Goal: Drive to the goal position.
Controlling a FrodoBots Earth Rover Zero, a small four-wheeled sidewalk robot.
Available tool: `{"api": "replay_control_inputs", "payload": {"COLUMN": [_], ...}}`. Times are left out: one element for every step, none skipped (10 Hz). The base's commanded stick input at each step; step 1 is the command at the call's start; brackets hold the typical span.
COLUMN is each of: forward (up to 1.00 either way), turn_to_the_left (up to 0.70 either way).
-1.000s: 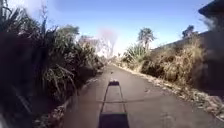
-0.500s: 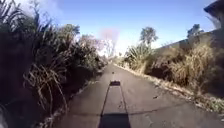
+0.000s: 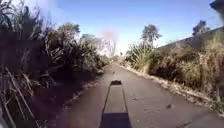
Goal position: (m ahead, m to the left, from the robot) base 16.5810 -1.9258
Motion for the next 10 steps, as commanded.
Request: {"api": "replay_control_inputs", "payload": {"forward": [0.85, 0.85, 0.85, 0.85, 0.85, 0.85, 0.85, 0.85, 0.85, 0.85], "turn_to_the_left": [0.0, 0.0, 0.0, 0.0, 0.0, 0.0, 0.0, 0.0, 0.0, 0.0]}}
